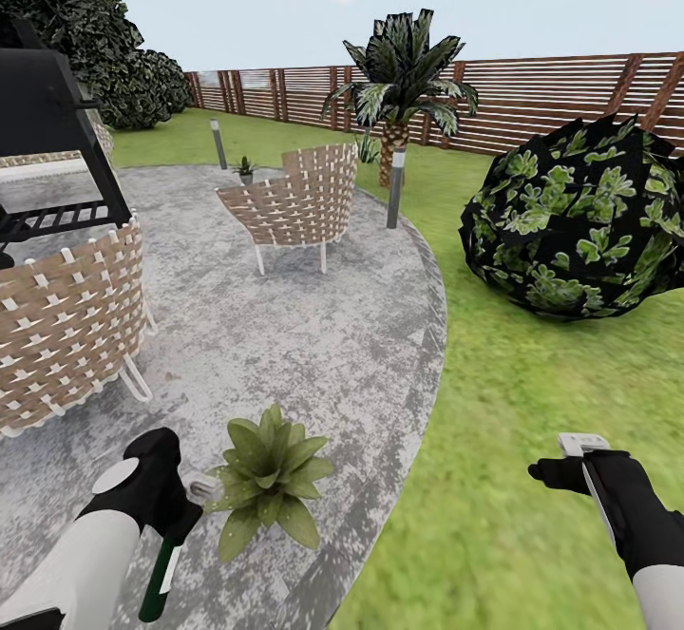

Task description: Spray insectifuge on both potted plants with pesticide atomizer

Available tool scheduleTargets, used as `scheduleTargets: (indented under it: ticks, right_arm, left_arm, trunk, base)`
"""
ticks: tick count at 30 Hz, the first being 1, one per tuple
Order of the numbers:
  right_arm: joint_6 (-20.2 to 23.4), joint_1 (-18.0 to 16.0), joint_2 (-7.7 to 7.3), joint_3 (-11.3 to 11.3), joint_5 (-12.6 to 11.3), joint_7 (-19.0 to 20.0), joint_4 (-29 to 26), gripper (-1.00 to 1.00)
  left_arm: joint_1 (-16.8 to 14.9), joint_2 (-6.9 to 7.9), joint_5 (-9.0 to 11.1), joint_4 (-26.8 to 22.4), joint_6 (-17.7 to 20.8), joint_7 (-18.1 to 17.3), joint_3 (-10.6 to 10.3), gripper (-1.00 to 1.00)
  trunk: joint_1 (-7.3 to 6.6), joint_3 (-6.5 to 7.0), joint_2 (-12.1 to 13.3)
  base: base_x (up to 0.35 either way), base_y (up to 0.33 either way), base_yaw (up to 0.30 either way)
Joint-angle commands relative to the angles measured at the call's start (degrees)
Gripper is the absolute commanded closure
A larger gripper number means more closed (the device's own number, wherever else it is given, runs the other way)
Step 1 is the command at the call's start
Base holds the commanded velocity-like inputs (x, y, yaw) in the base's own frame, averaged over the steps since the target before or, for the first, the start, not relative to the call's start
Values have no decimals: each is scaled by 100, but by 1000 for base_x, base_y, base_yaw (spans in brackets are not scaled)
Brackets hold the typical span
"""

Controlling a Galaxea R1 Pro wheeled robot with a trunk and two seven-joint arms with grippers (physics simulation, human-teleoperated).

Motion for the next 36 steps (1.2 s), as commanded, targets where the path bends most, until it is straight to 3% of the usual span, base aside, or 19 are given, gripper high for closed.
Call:
scheduleTargets:
  ticks: [1,4,9,14,28,36]
  right_arm:
    - [18,-3,1,-9,60,53,-7,-100]
    - [19,-3,1,-9,60,54,-6,-100]
    - [20,-3,1,-9,60,56,-9,-100]
    - [18,-3,1,-9,59,57,-8,-100]
    - [20,-3,1,-9,60,55,-11,-100]
    - [20,-3,1,-9,60,56,-11,-100]
  left_arm:
    - [-6,-3,-52,-6,47,-60,16,100]
    - [-97,2,-52,-18,51,-62,8,100]
    - [-696,-10,-52,-24,52,-56,10,100]
    - [-949,-21,-52,-25,53,-56,9,100]
    - [-977,-4,-53,-25,53,-48,7,100]
    - [-978,-7,-56,-25,53,-53,-2,100]
  trunk:
    - [-1,-5,-2]
    - [-1,-5,-2]
    - [-1,-5,-2]
    - [-1,-5,-2]
    - [-1,-5,-2]
    - [-1,-5,-2]
  base:
    - [0,0,0]
    - [0,0,0]
    - [0,0,0]
    - [0,0,0]
    - [0,0,-220]
    - [0,0,-59]
